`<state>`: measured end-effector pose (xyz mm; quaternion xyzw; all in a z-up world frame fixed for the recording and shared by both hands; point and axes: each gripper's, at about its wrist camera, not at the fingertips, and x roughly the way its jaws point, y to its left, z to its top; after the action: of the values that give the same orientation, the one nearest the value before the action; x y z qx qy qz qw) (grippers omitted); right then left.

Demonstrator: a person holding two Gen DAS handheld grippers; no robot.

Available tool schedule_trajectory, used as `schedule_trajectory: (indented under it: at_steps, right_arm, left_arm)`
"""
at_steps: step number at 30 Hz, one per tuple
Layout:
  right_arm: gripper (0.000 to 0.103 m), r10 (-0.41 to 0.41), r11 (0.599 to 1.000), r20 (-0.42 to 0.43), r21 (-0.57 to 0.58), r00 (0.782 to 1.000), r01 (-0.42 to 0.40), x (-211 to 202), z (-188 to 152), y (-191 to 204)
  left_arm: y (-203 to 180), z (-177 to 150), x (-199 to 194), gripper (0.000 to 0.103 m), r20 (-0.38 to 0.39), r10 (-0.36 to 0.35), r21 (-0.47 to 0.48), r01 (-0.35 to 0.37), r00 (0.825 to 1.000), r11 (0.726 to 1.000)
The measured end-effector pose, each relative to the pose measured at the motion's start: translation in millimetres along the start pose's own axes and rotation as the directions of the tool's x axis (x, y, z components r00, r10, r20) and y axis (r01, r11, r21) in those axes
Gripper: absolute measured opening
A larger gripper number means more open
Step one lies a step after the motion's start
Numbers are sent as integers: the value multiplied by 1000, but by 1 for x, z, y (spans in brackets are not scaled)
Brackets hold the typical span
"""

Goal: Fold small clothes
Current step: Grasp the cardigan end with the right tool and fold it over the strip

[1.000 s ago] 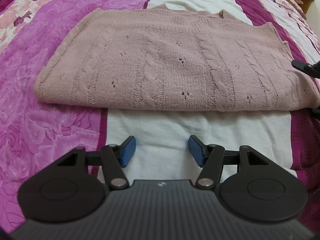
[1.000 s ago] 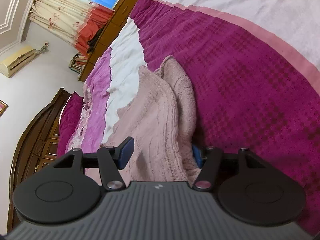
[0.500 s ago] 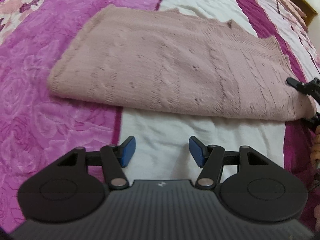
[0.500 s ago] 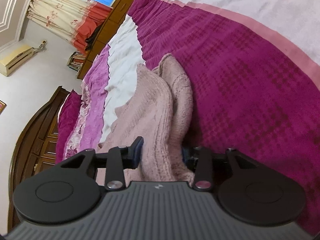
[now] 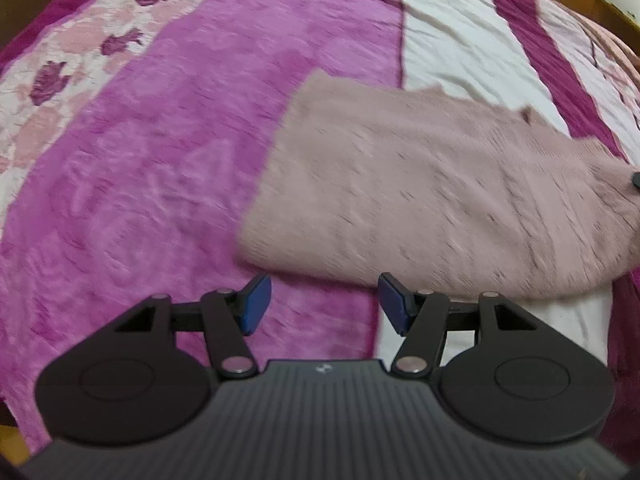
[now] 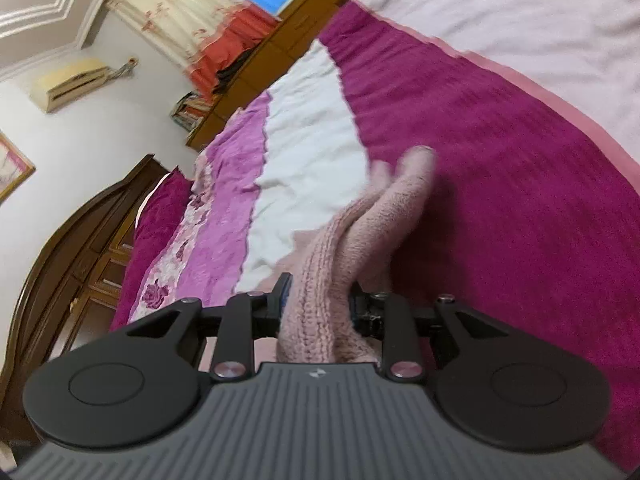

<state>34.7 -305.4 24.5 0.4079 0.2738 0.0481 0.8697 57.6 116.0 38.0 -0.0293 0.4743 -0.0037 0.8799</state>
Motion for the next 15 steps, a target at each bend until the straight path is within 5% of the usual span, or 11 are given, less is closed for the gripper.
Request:
schedule_trajectory:
  at_steps: [7, 15]
  right_arm:
    - [28, 39, 991, -25, -125, 999, -42, 6, -1, 69]
    - [27, 134, 965, -106, -212, 985, -154, 29, -22, 153]
  left_arm:
    - [38, 24, 9, 61, 1, 112, 5, -112, 994, 994]
    - [79, 31, 9, 61, 9, 98, -96, -97, 995, 991]
